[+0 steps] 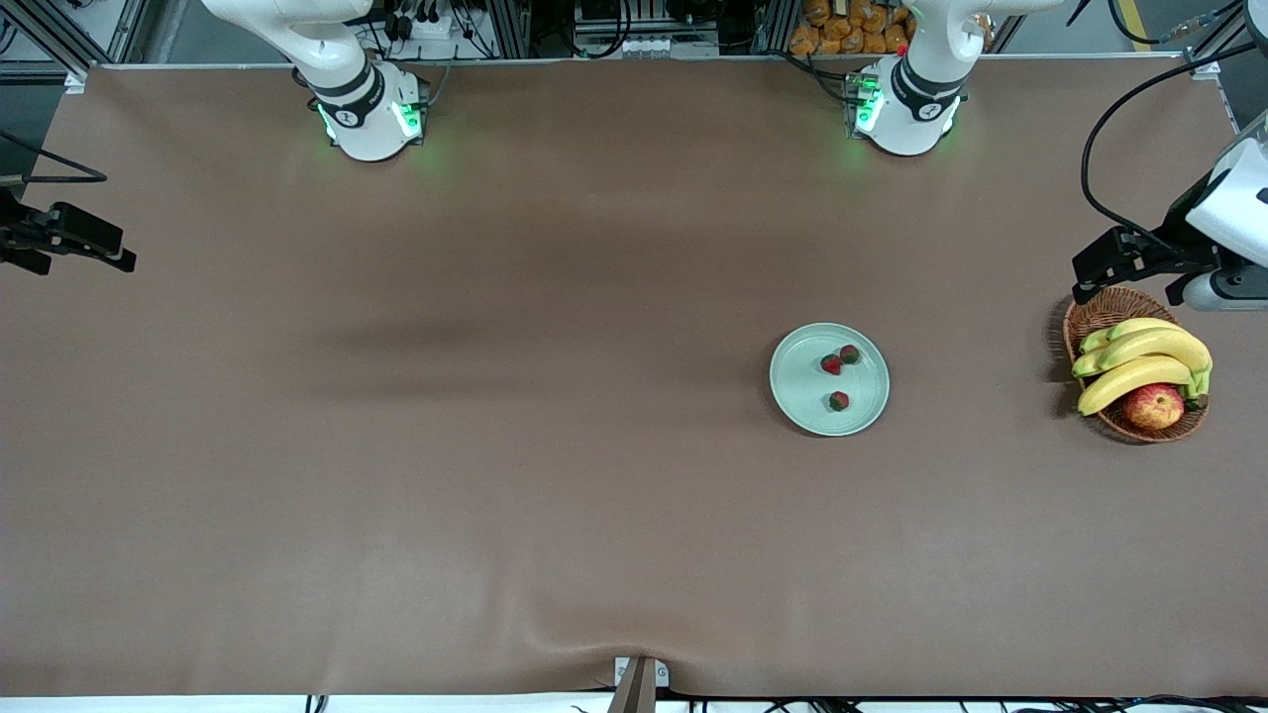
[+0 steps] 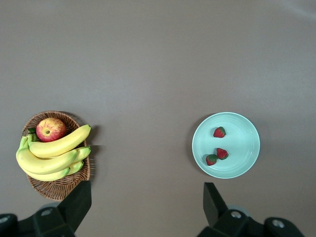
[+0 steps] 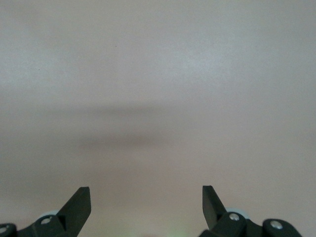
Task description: Collect all strawberries into plate
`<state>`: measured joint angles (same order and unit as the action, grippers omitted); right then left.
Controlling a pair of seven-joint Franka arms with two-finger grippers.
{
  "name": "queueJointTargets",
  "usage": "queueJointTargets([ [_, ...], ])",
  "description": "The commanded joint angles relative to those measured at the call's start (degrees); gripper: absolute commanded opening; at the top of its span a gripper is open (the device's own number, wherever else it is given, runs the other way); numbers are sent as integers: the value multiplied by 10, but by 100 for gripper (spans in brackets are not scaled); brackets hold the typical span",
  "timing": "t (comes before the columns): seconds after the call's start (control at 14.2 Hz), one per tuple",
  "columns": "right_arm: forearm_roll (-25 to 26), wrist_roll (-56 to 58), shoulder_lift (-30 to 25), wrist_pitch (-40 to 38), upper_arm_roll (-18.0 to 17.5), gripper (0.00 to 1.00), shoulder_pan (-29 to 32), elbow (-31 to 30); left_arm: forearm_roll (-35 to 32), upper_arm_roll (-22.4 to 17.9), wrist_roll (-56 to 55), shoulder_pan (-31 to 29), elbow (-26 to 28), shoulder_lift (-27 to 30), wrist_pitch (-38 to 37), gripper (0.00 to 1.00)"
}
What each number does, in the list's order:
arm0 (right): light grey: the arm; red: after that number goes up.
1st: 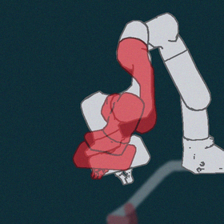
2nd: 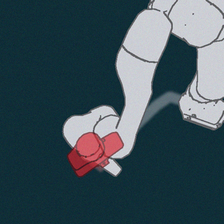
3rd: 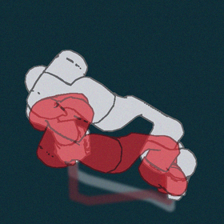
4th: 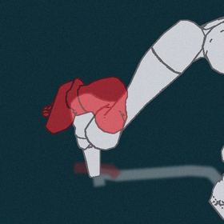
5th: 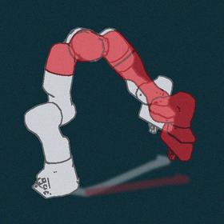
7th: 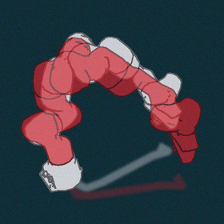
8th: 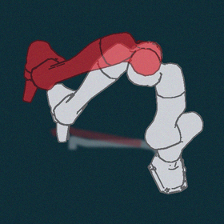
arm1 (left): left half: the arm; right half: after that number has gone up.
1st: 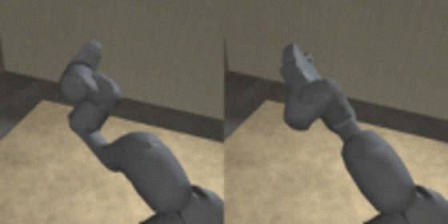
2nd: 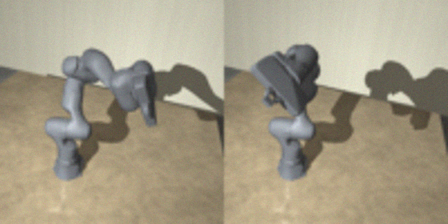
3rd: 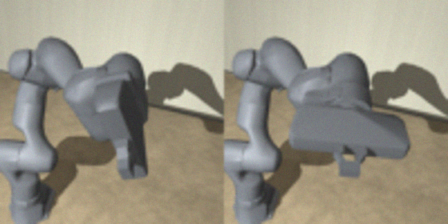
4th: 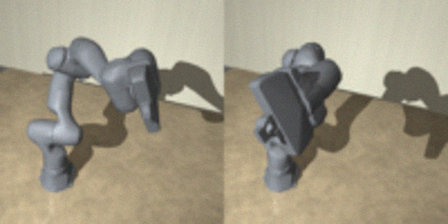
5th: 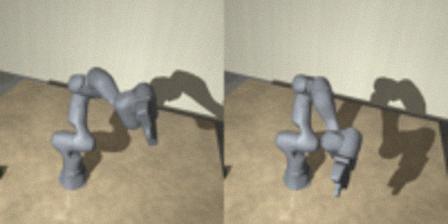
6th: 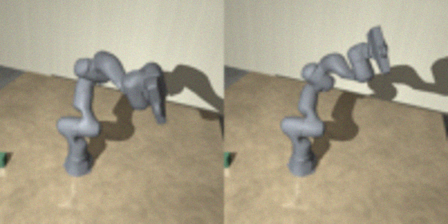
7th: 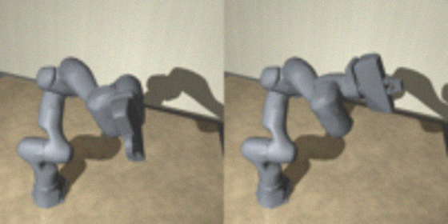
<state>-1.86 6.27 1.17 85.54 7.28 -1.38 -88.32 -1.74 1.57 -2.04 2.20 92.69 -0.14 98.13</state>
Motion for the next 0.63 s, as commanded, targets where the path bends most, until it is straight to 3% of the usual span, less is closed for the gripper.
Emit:
queueJointTargets([
  [0.0,5,-10,-13,4,0,100,-3,-12,15,-3,11,2,-8,-2,-11,100],
  [0.56,5,-10,-13,2,0,100,-3,-13,16,-3,8,2,-9,-5,-11,100],
])
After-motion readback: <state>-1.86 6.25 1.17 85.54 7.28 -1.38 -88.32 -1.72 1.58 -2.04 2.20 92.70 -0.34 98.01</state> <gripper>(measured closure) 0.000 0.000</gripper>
